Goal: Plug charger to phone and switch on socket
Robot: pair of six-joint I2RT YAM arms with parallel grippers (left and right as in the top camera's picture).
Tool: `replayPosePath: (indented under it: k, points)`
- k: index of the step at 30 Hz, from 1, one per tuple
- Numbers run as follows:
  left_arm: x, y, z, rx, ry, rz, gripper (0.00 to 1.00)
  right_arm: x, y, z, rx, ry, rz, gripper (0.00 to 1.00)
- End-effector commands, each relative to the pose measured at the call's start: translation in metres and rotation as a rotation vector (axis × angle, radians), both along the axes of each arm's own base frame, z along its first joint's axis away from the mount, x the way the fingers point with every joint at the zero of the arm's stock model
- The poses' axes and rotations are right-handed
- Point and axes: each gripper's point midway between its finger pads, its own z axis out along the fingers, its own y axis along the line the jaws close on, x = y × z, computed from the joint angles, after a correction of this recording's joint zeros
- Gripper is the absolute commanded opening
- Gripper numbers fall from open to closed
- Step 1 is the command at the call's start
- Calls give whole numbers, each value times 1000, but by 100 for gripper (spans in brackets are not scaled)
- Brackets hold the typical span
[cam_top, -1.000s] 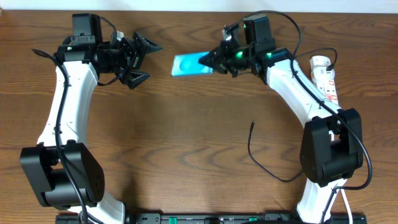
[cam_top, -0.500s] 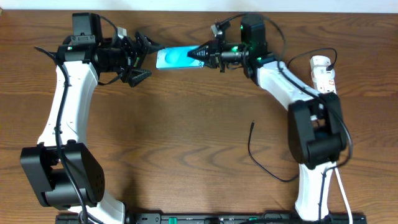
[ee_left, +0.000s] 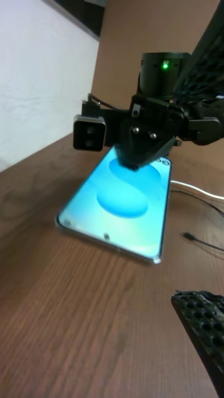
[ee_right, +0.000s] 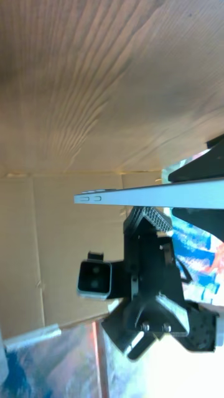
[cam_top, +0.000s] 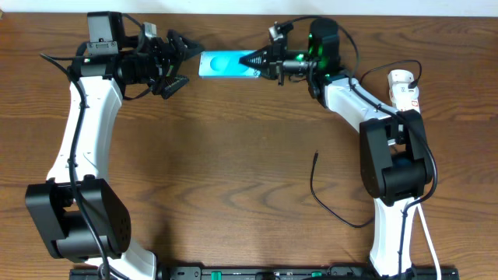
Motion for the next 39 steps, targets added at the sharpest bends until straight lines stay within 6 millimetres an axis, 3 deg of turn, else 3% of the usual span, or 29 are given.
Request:
replayPosePath:
  k: [1, 9, 21, 25, 31, 39]
  points:
    - [0, 0, 13, -20, -33, -1, 96, 0, -1, 24, 35, -14, -2, 1]
    - [19, 8, 14, -22, -34, 110, 96, 11, 5, 36, 60, -53, -72, 1]
    - [46, -26, 20, -69, -163, 165, 96, 20, 6, 54, 110, -87, -140, 1]
    - [51, -30, 21, -77, -162, 201, 96, 20, 8, 57, 121, -83, -145, 1]
    - [59, -38, 39, -114, -233, 206, 96, 16, 19, 70, 165, -82, -150, 1]
    - [65, -36, 48, -132, -261, 235, 96, 20, 24, 79, 225, 38, -193, 1]
